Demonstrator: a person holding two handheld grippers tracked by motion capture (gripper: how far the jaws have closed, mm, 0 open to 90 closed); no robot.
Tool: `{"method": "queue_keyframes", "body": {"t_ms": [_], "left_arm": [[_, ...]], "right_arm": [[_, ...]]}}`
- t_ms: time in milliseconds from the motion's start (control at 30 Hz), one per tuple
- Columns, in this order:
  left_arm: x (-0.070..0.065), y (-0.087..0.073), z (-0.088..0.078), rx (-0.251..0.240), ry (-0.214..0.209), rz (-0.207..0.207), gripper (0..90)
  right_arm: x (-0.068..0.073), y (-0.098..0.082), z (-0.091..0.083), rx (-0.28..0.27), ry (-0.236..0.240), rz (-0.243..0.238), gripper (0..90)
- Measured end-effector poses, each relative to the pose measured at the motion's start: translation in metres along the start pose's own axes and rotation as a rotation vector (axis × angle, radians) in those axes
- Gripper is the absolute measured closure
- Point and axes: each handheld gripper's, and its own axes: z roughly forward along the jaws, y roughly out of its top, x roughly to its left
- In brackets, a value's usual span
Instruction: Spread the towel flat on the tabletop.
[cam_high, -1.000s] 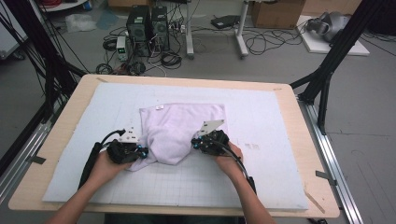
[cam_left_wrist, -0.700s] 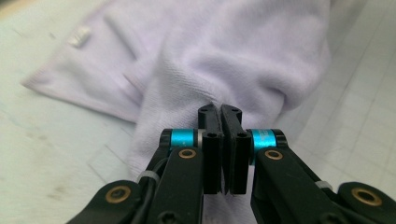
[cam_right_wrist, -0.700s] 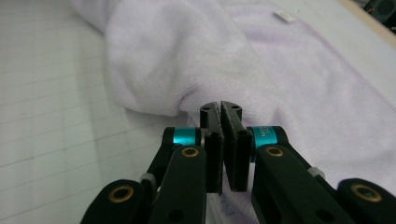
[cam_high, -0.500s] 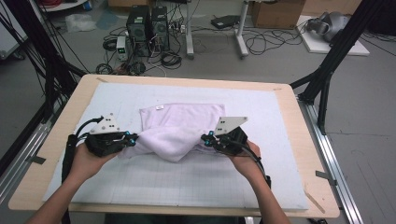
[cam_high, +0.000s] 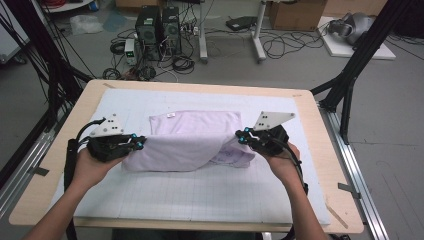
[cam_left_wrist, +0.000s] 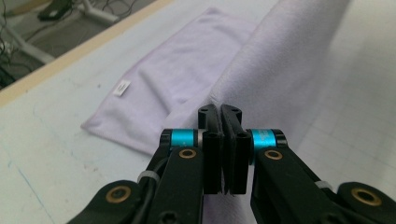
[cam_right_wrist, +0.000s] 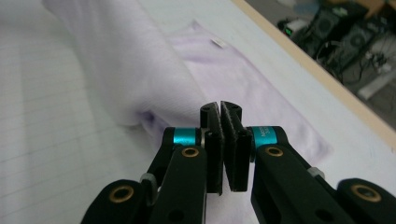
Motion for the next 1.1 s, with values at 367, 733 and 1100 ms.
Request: {"method": "queue_keyframes", "body": {"t_ms": [367, 733, 1100], "left_arm": [[0.016, -0.012, 0.046, 0.113, 0.005, -0.052, 84.0], [0.006, -0.029, 0.018, 0.084, 0.011, -0.014, 56.2], [-0.003, -0.062, 0.068, 0.209, -0.065, -0.004, 65.7]], "right_arm": [[-0.021, -0.017, 0.049, 0.123, 0.003, 0.063, 83.8], [0.029, -0.016, 0.027, 0.003, 0.034, -0.003, 63.4], [0.055, -0.027, 0.106, 0.111, 0.123, -0.032, 60.1]]}}
